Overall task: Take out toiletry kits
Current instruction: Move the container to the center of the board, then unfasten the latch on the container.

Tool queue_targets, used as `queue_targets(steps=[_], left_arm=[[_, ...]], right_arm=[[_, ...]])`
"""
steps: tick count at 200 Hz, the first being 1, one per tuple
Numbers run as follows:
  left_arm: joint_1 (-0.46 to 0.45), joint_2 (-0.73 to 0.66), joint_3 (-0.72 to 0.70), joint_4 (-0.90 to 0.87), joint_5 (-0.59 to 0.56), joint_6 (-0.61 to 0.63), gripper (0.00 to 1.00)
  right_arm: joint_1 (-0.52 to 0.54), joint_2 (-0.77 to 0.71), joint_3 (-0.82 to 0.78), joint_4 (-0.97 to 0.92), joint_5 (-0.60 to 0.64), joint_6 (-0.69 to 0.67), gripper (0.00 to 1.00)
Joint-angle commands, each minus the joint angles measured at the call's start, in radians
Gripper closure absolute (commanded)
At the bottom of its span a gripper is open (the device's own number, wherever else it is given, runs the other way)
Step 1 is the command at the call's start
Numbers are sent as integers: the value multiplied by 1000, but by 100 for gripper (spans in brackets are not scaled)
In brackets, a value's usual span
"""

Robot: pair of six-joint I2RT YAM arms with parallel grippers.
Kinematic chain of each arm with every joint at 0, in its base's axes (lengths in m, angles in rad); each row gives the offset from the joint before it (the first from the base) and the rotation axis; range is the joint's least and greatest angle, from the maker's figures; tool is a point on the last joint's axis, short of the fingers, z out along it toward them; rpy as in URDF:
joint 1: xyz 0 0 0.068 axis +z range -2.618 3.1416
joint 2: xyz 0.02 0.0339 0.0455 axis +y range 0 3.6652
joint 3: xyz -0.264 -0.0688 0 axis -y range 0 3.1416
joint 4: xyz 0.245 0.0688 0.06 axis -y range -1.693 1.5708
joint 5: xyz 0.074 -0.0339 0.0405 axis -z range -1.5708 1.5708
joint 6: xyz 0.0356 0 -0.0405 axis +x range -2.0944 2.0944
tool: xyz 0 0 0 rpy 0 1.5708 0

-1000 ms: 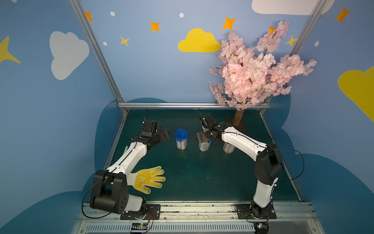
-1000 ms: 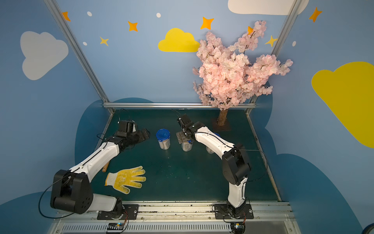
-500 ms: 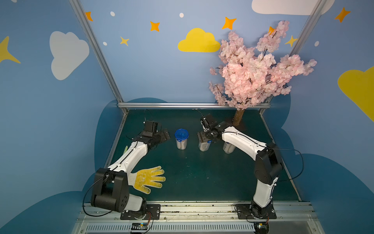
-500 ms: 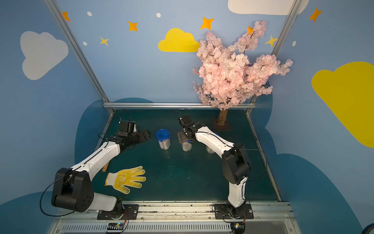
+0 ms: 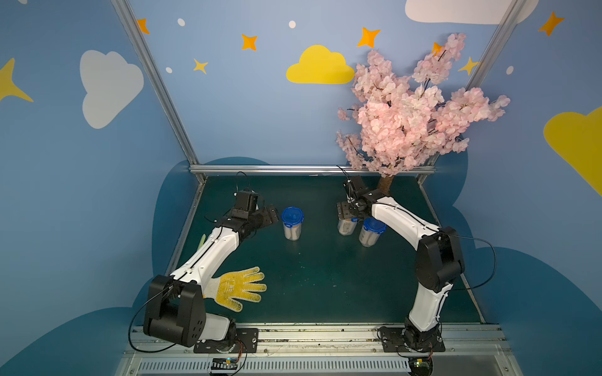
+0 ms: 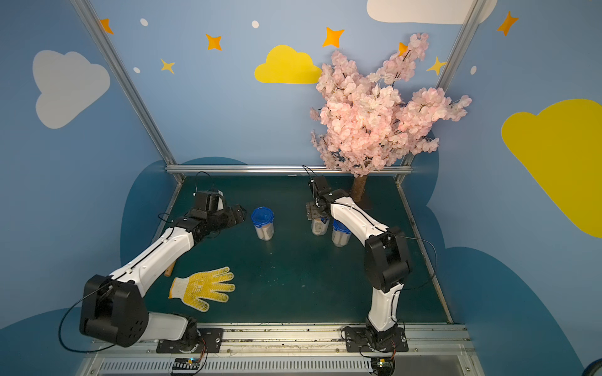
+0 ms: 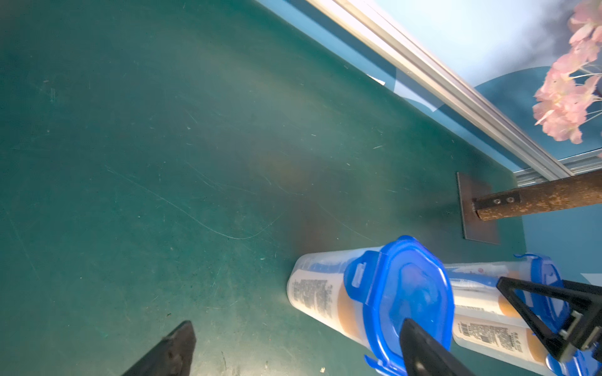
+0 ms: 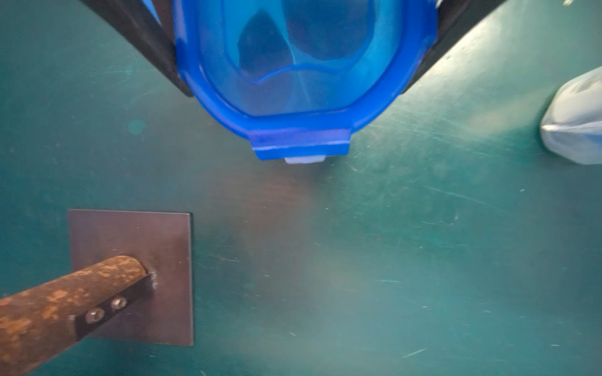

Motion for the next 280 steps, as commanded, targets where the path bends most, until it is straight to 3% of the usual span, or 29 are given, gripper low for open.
queue_targets(steps=[1,25,128,168,188,214,226,238,260,280], left_arm=[[-2,-24,16,-34,-14,15,2],[-8,-27,22,-38,-13,14,2],[-35,-35,88,-73,-16,27,0],[-62,-46,124,-86,-3,26,9],[-82,-45,138,-81,13,23,19],[-93,-18,164,-71,61,18,59],[-95,5,183,-71,84,14,72],[-99,29,196,-66,89,8,82],[-115,64,192,-18,108,10,92],[-119,98,182,37,167,26,93]], right_arm=[[6,-26,-13,-8,31,5,9],[12,-35,-20,-3,20,17,3],[15,-138,28,-34,10,21,3],[29,-214,-8,-3,-117,30,4],[36,-264,-74,86,-306,20,11],[43,-322,-214,300,-579,69,40],[50,-337,-265,378,-652,115,56],[55,-340,-301,437,-708,158,63],[64,-328,-340,519,-791,231,62],[65,-310,-391,634,-855,301,48]])
